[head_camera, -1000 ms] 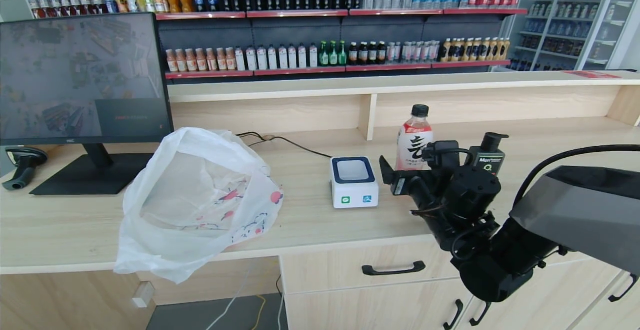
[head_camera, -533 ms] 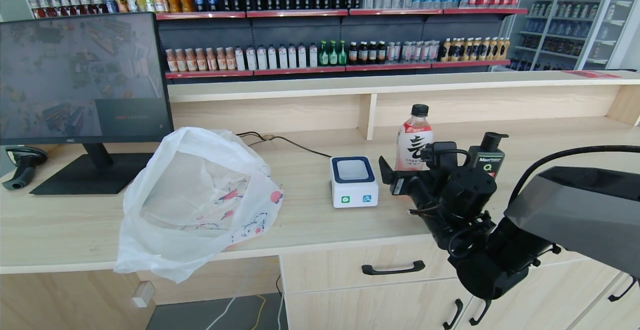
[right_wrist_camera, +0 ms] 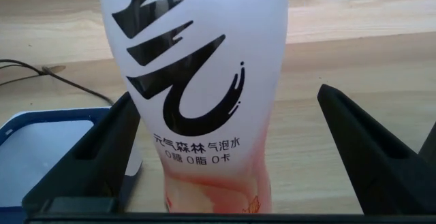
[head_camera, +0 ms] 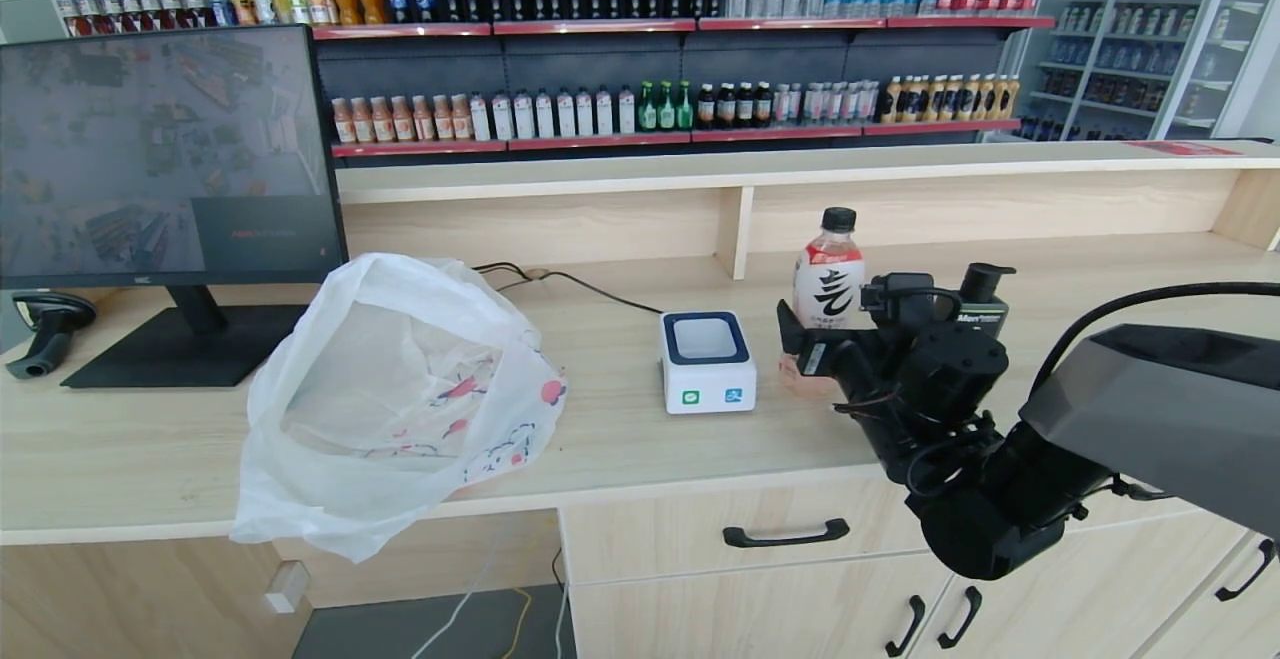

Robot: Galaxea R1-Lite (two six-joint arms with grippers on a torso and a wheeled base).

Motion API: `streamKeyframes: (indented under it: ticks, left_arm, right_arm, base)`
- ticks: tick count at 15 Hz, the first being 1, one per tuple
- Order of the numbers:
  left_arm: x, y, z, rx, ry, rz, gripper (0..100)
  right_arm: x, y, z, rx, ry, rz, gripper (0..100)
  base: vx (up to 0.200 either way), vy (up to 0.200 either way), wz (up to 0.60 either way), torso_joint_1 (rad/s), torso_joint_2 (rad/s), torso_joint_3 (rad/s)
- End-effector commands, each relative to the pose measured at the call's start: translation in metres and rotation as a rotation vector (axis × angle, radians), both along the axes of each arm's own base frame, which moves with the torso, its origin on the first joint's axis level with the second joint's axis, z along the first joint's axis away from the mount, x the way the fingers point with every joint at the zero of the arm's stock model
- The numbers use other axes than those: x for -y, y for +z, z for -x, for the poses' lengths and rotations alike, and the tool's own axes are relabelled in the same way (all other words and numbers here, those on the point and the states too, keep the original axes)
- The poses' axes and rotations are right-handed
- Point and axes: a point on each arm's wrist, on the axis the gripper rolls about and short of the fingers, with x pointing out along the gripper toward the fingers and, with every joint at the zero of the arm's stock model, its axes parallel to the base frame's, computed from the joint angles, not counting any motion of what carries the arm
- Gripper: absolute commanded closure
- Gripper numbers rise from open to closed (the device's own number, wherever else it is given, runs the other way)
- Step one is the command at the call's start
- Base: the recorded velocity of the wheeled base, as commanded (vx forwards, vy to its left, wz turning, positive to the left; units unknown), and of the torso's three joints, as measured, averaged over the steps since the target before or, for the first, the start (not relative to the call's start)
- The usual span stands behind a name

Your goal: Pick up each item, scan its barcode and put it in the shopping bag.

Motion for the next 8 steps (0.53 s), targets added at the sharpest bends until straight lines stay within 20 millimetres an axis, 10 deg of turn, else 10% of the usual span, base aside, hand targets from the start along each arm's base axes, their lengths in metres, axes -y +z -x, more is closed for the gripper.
streamKeyframes:
  ticks: [1, 8]
  left_arm:
    - [0.0, 0.0, 0.0, 0.001, 0.0, 0.0, 0]
    - [0.0, 0.0, 0.0, 0.001, 0.0, 0.0, 0]
  right_arm:
    - [-0.001, 0.0, -0.004, 0.01, 0.007, -0.002, 0]
    - [0.0, -0.004, -0.015, 0.025, 0.042, 0.003, 0]
  base:
    - [0.0, 0.0, 0.0, 0.0, 0.0, 0.0]
    - [0.0, 0.0, 0.0, 0.0, 0.0, 0.0]
